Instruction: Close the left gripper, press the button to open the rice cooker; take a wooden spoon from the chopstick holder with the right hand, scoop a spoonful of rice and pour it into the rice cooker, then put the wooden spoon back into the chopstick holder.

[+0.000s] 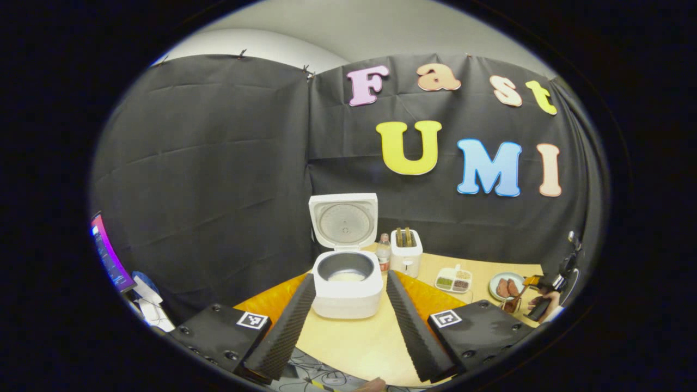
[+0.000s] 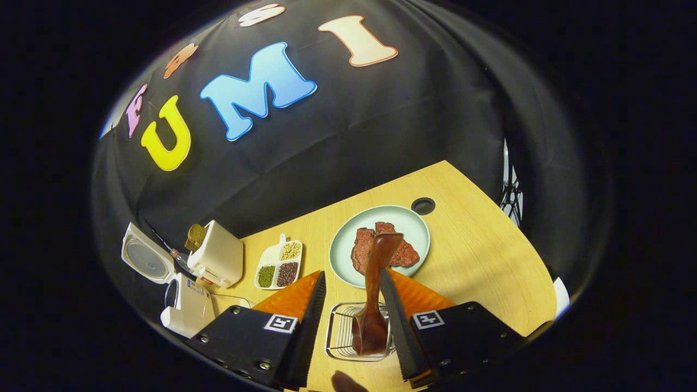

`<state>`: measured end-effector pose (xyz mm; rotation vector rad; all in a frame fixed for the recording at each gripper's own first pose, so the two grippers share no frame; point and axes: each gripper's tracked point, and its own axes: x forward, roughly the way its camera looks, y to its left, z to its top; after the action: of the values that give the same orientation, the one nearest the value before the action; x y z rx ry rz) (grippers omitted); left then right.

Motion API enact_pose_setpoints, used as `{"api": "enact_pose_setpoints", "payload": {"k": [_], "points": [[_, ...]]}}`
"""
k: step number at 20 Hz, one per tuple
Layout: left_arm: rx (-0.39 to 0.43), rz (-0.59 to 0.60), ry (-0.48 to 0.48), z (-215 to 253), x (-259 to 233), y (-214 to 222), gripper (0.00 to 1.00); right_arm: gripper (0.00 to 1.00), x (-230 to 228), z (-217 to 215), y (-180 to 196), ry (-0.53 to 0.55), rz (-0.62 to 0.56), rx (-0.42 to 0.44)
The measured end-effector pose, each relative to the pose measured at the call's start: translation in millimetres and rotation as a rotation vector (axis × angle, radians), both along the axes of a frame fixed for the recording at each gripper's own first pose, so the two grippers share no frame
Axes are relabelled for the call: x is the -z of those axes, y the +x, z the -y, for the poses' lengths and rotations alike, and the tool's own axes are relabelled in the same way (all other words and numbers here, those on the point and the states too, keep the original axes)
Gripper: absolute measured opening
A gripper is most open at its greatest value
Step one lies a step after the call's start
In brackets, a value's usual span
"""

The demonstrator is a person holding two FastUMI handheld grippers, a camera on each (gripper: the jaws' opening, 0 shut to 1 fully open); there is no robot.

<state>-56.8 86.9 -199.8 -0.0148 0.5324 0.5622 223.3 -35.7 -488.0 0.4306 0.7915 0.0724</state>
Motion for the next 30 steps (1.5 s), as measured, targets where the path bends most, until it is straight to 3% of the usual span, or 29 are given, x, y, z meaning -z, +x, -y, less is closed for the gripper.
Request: {"api": "enact_pose_setpoints", "payload": {"k": [1, 2, 6, 10, 15, 22, 23, 28, 30], "points": [[0.002, 0.008, 0.001, -2.7, -1.5, 0.2, 0.93, 0.54, -2.9, 4.0, -4.5, -0.011, 0.0, -0.002], [0.003, 0.018, 0.001, -4.9, -3.1, 1.8, 0.92, 0.54, -7.0, 8.5, -8.0, -0.023, 0.004, 0.003], [0.012, 0.065, 0.023, -20.1, -13.1, 9.6, 0.92, 0.75, -38.7, 20.4, -29.4, -0.017, 0.039, 0.026], [0.034, 0.143, 0.04, -47.3, -27.4, 31.4, 0.92, 0.78, -92.4, 9.2, -57.6, -0.006, 0.126, -0.003], [0.092, 0.24, -0.014, -97.0, -24.6, 72.1, 0.92, 0.83, -162.4, -36.8, -107.6, -0.06, 0.22, -0.046], [0.167, 0.316, -0.134, -185.3, 12.9, 164.1, 0.88, 0.83, -227.3, -116.4, -184.4, -0.103, 0.267, 0.052], [0.172, 0.332, -0.15, -195.2, 16.8, 180.9, 0.94, 0.83, -231.2, -125.3, -196.6, -0.114, 0.26, 0.061], [0.178, 0.385, -0.14, -244.1, 24.3, 281.8, 0.91, 0.83, -244.3, -151.9, -242.9, -0.223, 0.225, 0.071], [0.168, 0.381, -0.125, -259.8, 33.3, 326.5, 1.0, 0.83, -249.3, -158.5, -250.3, -0.259, 0.228, 0.076]]}}
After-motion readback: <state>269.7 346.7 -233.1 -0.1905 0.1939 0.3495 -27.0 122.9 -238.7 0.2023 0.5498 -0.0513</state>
